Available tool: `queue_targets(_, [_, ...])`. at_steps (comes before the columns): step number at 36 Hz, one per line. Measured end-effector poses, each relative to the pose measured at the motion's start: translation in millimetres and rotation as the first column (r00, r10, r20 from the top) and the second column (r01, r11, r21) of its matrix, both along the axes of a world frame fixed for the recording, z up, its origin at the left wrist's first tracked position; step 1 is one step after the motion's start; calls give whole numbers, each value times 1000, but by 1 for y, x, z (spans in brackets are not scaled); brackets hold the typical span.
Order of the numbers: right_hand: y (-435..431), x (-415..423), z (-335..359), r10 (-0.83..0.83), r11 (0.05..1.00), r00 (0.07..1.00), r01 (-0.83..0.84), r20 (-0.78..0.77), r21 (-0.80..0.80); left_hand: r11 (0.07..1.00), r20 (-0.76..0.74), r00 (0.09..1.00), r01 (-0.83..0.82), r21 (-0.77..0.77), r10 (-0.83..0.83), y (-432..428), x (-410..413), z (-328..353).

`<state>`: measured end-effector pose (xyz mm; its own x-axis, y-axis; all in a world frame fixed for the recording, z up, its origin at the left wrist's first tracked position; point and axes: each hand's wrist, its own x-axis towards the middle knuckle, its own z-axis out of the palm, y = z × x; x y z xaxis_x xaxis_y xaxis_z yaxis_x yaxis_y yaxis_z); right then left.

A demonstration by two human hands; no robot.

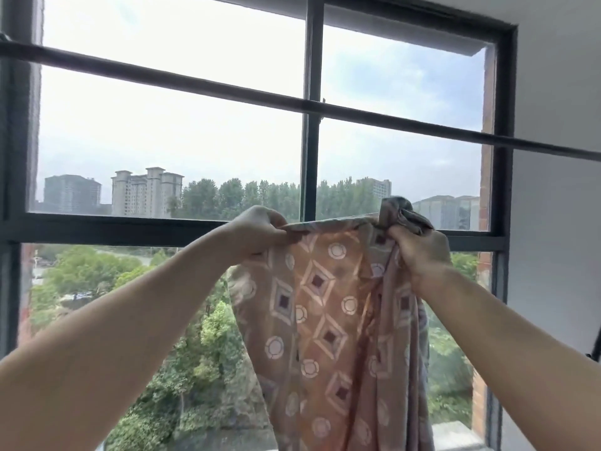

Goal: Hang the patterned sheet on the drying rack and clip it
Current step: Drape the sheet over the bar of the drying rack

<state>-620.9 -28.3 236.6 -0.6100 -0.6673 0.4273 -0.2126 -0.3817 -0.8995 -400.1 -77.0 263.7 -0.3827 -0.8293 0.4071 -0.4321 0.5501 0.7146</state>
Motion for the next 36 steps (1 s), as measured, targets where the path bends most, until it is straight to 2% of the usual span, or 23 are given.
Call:
queue_targets(1, [3, -2, 2, -12, 1000, 999, 12, 36, -18, 998, -88, 996, -31, -53, 26, -4, 2, 1])
queue_targets(2, [5, -3, 5, -11, 1000, 998, 13, 65, -29, 996, -79, 996, -42, -76, 36, -6, 3, 1])
queue_targets(4, [8, -5, 7, 3, 1000, 996, -1, 87, -18, 999, 172, 985, -18, -41, 25, -5, 5, -4])
queue_targets(5, [9, -7, 7, 2, 1000, 996, -1, 90, -6, 999, 244, 969, -31, -39, 39, -5, 6, -9])
queue_targets(6, [10, -8, 7, 5, 1000, 996, -5, 91, 2, 995, 237, 969, -62, -72, 78, -6, 9, -10])
queue_targets(8, [12, -13, 6, 10, 1000, 996, -11, 89, 8, 944, 13, 975, -212, -252, 222, -11, 15, -7])
queue_targets(9, [13, -15, 6, 16, 1000, 995, -16, 96, 0, 927, -100, 968, -248, -280, 229, -10, 15, -6])
queue_targets(10, [13, -16, 6, 30, 1000, 993, -29, 111, -6, 948, -170, 968, -221, -227, 185, -7, 13, -5])
queue_targets(12, [13, -14, 7, 96, 995, 984, -98, 152, 4, 998, -249, 968, -49, -39, 38, 1, 2, -9])
queue_targets(14, [12, -9, 7, 193, 979, 966, -200, 174, 26, 995, -343, 937, 89, 49, -67, 10, -10, -11])
queue_targets(17, [12, 5, 8, 390, 919, 907, -394, 162, -10, 941, -387, 887, 317, 114, -252, 20, -26, -14])
queue_targets(20, [13, 20, 9, 610, 788, 786, -615, 101, 26, 848, -340, 832, 508, 152, -438, 27, -44, -20])
queue_targets(21, [14, 24, 8, 657, 749, 751, -660, 67, 52, 841, -311, 825, 527, 126, -471, 28, -49, -21])
queue_targets(23, [14, 23, 7, 688, 720, 725, -687, 30, 95, 903, -318, 870, 422, 83, -378, 26, -51, -21])
queue_targets(24, [15, 20, 6, 679, 728, 734, -676, 11, 115, 938, -365, 885, 339, 78, -289, 24, -48, -20])
queue_targets(26, [17, 13, 4, 641, 763, 767, -630, -43, 144, 968, -488, 860, 227, 104, -149, 17, -41, -17])
queue_targets(29, [19, 5, 5, 525, 847, 844, -506, -108, 163, 976, -684, 729, 132, 175, 24, 3, -29, -7])
queue_targets(32, [11, -11, 10, 199, 980, 974, -199, -110, 9, 988, -848, 518, 34, 152, 113, -11, -12, 5])
queue_targets(33, [9, -16, 12, 75, 995, 994, -79, -80, -57, 992, -854, 504, -46, 121, 128, -16, -6, 5])
queue_targets(34, [8, -19, 15, -8, 993, 999, 2, -49, -119, 989, -819, 556, -124, 85, 140, -19, -2, 4])
queue_targets(36, [7, -19, 14, -20, 992, 996, 9, -88, -127, 993, -641, 759, -115, 37, 112, -13, 0, -4])
